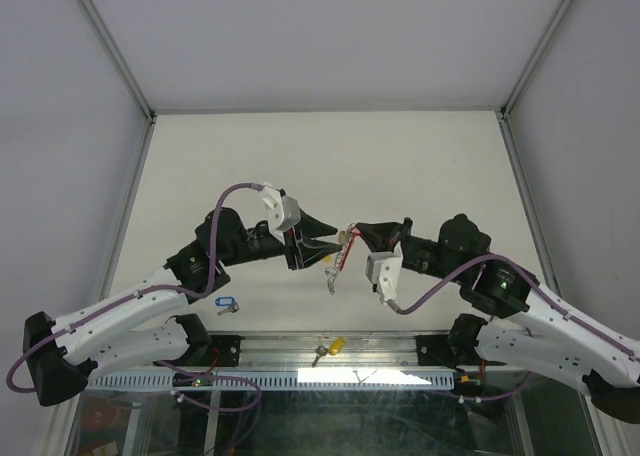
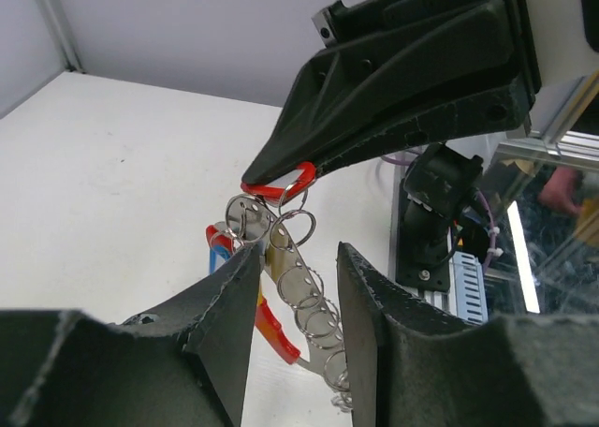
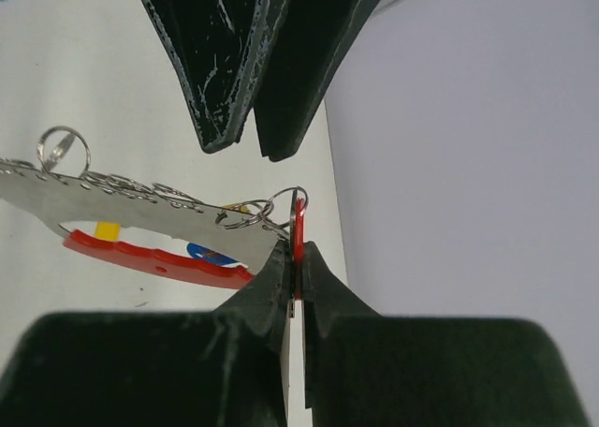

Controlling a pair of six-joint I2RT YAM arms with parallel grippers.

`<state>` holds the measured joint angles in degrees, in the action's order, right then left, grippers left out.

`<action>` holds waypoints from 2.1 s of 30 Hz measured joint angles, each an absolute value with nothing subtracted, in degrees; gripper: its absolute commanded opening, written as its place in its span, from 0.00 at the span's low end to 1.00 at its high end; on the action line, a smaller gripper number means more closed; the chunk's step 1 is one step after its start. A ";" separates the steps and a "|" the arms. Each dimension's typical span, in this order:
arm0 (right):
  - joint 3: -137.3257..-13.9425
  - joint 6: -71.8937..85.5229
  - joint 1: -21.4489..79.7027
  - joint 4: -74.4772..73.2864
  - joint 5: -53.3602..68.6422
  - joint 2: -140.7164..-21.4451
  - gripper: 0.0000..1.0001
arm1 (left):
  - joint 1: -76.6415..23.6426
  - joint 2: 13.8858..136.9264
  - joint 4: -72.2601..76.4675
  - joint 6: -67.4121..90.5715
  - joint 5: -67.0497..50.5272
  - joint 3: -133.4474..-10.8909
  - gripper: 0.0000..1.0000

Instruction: Put the keys on the keyring

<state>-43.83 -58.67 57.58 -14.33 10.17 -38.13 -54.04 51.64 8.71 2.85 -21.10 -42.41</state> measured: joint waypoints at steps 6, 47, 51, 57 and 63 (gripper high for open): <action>-50.41 -68.25 57.58 -21.71 12.29 -40.47 0.00 | -54.04 48.51 10.46 1.91 -23.97 -39.88 0.42; -57.87 -85.23 57.58 -27.73 24.05 -45.43 0.00 | -54.04 48.86 16.12 -3.92 -27.83 -38.87 0.45; -57.87 -85.21 57.58 -27.73 24.73 -45.39 0.00 | -54.04 49.28 16.14 -3.92 -29.15 -39.22 0.39; -57.89 -85.21 57.58 -27.73 24.93 -45.39 0.00 | -54.04 49.41 16.16 -3.95 -30.87 -39.97 0.35; -57.89 -85.21 57.58 -27.73 24.93 -45.39 0.00 | -54.04 49.60 16.32 -3.95 -32.08 -40.07 0.35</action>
<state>-57.89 -85.21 57.58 -27.73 24.93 -45.39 -54.04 49.60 16.32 -3.95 -32.08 -40.07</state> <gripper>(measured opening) 0.026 0.349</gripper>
